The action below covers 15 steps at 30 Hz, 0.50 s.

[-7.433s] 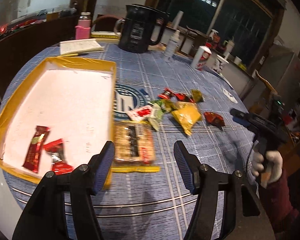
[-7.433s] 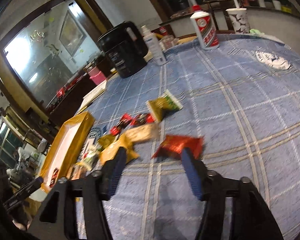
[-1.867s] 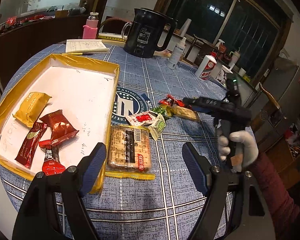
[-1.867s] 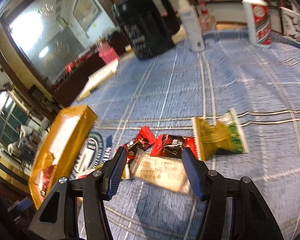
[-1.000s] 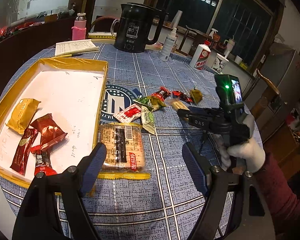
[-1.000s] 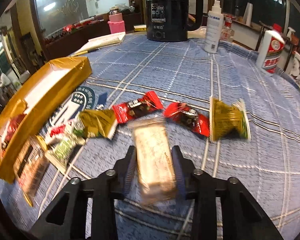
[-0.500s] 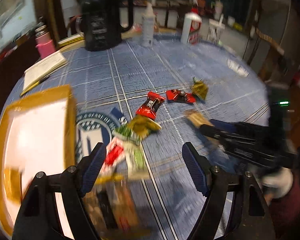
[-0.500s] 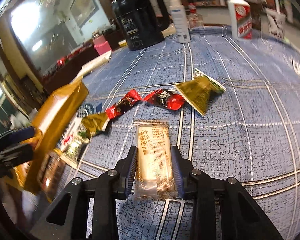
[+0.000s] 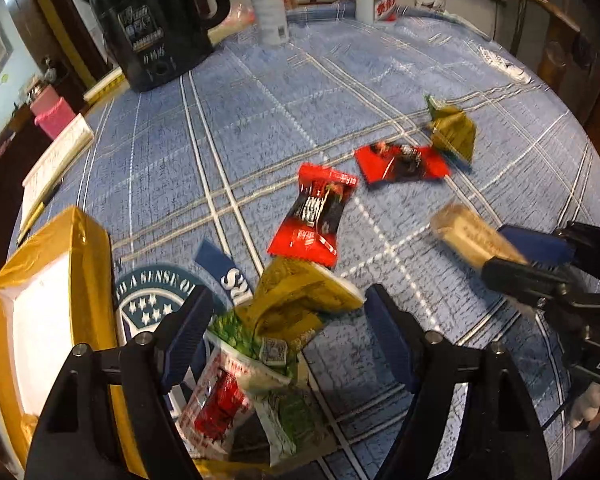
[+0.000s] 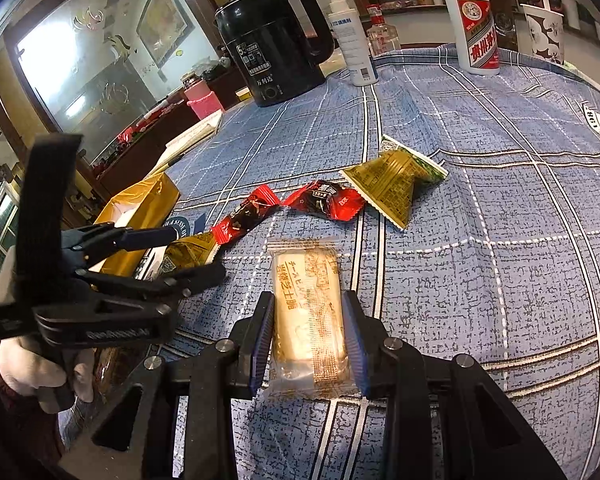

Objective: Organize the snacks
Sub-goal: 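Grasp the green-and-yellow snack bag with the left gripper while the right holds the clear packet, then carry both snacks over the white tray and open both grippers to release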

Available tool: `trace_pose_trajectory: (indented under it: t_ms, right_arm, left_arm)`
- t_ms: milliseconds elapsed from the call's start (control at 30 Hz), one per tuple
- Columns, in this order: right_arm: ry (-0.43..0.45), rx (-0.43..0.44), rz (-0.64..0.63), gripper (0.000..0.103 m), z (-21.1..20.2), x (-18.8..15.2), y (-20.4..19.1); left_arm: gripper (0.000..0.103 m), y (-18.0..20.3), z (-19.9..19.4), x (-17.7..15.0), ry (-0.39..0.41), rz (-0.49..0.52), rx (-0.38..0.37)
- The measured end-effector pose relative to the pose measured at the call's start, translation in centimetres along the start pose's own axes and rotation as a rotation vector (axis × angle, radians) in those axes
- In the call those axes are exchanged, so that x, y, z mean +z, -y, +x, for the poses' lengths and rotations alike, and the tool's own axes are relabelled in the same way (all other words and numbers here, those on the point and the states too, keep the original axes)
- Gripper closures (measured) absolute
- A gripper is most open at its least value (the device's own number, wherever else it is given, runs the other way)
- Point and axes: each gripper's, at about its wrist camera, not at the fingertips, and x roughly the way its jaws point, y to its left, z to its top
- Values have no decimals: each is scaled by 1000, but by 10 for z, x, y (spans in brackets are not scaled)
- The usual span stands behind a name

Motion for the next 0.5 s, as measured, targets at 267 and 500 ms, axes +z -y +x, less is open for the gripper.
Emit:
trace_pose_trajectory:
  t_ms: [267, 500]
  right_arm:
    - [3, -9, -7, 69, 0, 0, -2]
    - [32, -10, -3, 69, -6, -1, -1]
  left_arm:
    - [71, 6, -14, -3, 26, -30, -48]
    - [71, 8, -57, -16, 117, -92, -144]
